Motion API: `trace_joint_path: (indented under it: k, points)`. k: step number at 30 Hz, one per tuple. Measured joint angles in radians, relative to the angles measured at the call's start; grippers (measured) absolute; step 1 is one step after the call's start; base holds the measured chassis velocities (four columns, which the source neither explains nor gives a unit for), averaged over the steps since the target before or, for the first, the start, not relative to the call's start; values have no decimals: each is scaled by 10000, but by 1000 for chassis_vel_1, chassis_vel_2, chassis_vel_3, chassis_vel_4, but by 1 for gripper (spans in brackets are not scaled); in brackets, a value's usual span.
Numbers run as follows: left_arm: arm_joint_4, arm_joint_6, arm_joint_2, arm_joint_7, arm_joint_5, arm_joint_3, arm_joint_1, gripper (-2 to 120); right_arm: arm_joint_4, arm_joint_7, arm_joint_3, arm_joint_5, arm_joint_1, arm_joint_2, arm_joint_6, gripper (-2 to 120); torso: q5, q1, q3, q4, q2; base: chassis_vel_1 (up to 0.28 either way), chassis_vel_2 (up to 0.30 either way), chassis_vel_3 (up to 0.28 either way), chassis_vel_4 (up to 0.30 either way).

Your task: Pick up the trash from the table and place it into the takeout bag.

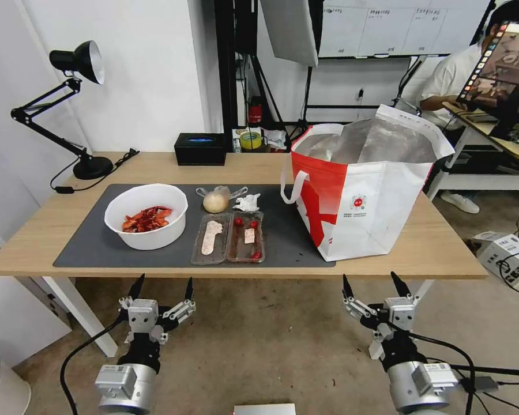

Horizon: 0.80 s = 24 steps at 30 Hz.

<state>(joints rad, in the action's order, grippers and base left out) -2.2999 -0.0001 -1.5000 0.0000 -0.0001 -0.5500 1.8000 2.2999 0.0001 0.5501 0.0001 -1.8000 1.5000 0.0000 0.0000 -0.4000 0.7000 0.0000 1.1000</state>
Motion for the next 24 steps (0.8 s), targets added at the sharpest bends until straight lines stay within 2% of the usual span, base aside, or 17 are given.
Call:
trace_joint_path:
  k: [20, 24]
  points:
    - [0, 0, 0, 0, 0, 0, 0, 100, 0, 0, 0, 0, 0, 0, 0, 100, 0, 0, 0, 0, 0, 0, 0, 0, 0]
    - [-56, 42, 166, -126, -320, -179, -98, 100, -1, 108, -42, 292, 264, -291, -158, 100, -1, 1, 0, -2, 0, 0, 0, 0, 0]
